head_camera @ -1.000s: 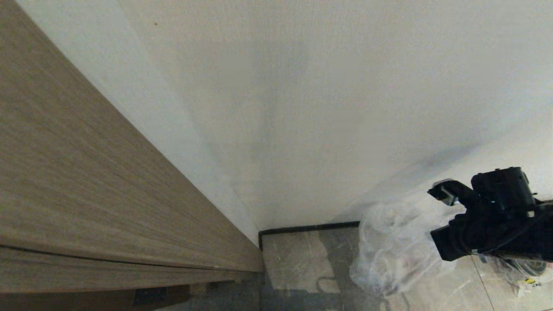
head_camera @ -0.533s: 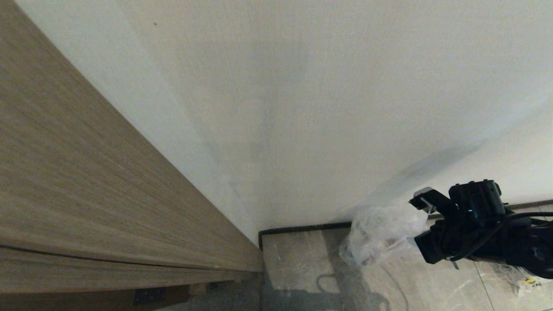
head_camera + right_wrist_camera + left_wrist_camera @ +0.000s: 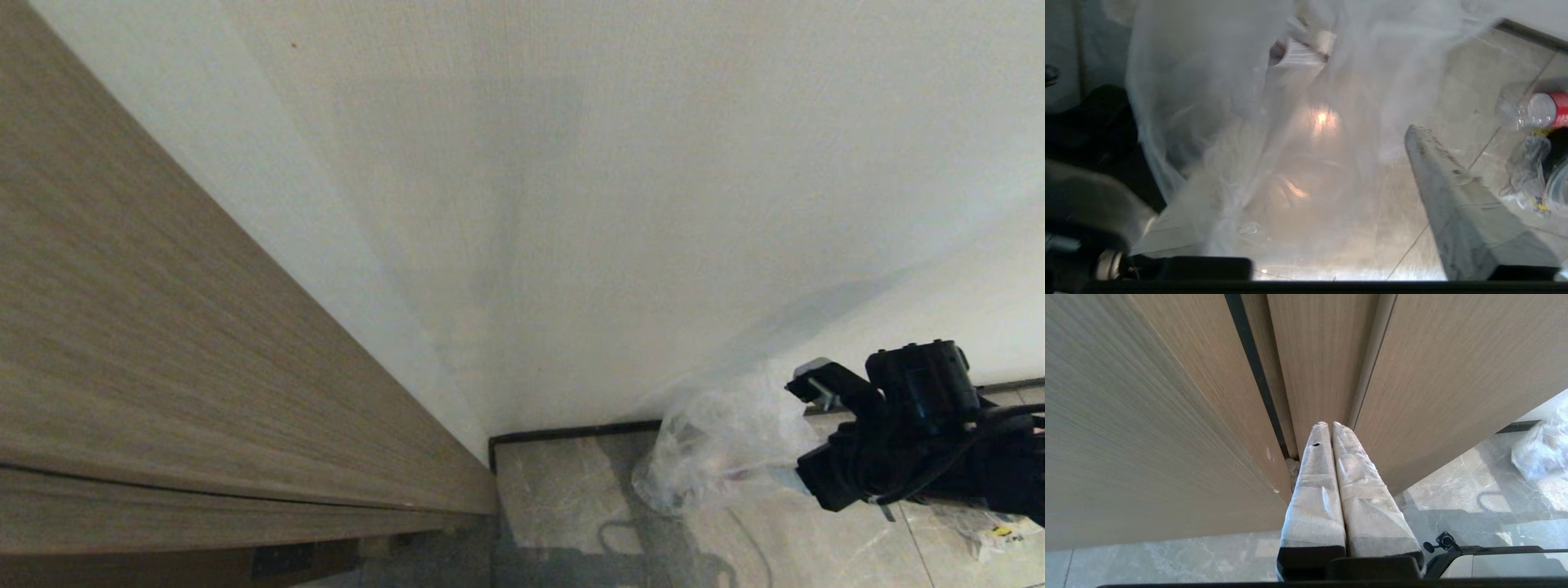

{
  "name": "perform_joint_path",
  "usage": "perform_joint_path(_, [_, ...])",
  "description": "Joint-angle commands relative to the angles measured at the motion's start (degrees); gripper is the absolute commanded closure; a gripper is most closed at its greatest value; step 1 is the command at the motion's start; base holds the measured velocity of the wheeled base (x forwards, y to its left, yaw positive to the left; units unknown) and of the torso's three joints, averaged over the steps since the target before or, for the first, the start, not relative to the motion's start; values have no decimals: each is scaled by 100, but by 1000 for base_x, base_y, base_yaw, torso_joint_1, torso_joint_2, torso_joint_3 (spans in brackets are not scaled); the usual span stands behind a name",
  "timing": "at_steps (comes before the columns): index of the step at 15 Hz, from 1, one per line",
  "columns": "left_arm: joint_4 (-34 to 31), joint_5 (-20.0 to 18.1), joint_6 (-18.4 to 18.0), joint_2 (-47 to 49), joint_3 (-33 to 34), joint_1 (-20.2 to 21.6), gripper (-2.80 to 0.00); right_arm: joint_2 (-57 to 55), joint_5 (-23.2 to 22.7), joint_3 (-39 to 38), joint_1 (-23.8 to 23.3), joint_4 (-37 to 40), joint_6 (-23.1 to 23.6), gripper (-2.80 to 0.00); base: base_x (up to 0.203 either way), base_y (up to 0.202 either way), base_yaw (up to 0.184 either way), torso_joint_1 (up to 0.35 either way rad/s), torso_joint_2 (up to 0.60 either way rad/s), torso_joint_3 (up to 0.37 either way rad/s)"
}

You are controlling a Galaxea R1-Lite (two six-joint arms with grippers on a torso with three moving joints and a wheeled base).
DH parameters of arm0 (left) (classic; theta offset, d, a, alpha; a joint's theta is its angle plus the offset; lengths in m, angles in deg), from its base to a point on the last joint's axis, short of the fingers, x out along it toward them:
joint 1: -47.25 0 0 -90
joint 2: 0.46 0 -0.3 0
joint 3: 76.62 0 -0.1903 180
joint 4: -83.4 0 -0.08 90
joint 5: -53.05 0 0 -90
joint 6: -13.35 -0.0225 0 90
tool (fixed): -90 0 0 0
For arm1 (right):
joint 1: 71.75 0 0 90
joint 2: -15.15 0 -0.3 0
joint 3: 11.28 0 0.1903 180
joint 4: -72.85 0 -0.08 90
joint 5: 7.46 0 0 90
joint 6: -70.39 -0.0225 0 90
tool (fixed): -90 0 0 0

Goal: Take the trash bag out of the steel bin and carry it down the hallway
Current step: Put the trash bag at the door

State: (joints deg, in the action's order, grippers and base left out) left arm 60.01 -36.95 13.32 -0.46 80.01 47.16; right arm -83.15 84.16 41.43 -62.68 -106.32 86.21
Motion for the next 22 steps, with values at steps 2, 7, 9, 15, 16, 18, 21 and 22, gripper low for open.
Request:
perform_joint_path(2, [3, 0, -6, 0, 0, 1, 0, 982, 4, -70, -100, 526, -23, -280, 0, 0, 0, 0, 0, 0])
perform_joint_path(7, [-4, 9, 2, 0, 0, 1, 0, 2525, 53, -267, -477, 1578, -694, -280, 0, 0, 0, 0, 0, 0])
perform_joint_path(9, [-5, 9, -4, 0, 0, 1, 0, 3076, 229, -445, -564, 1735, -807, 0, 0, 0, 0, 0, 0, 0])
perform_joint_path(15, [3, 1, -6, 0, 0, 1, 0, 4549, 870, -776, -585, 2663, -1053, 0, 0, 0, 0, 0, 0, 0])
perform_joint_path(16, [3, 0, 2, 0, 0, 1, 0, 4799, 707, -850, -588, 2752, -1044, 0, 0, 0, 0, 0, 0, 0])
perform_joint_path(18, [3, 2, -5, 0, 0, 1, 0, 5472, 514, -994, -585, 2814, -1047, 0, 0, 0, 0, 0, 0, 0])
perform_joint_path(21, [3, 0, -6, 0, 0, 1, 0, 6762, 454, -1526, -546, 2862, -1082, 0, 0, 0, 0, 0, 0, 0])
perform_joint_path(22, [-6, 8, -6, 0, 0, 1, 0, 7239, 427, -1730, -550, 2927, -1086, 0, 0, 0, 0, 0, 0, 0])
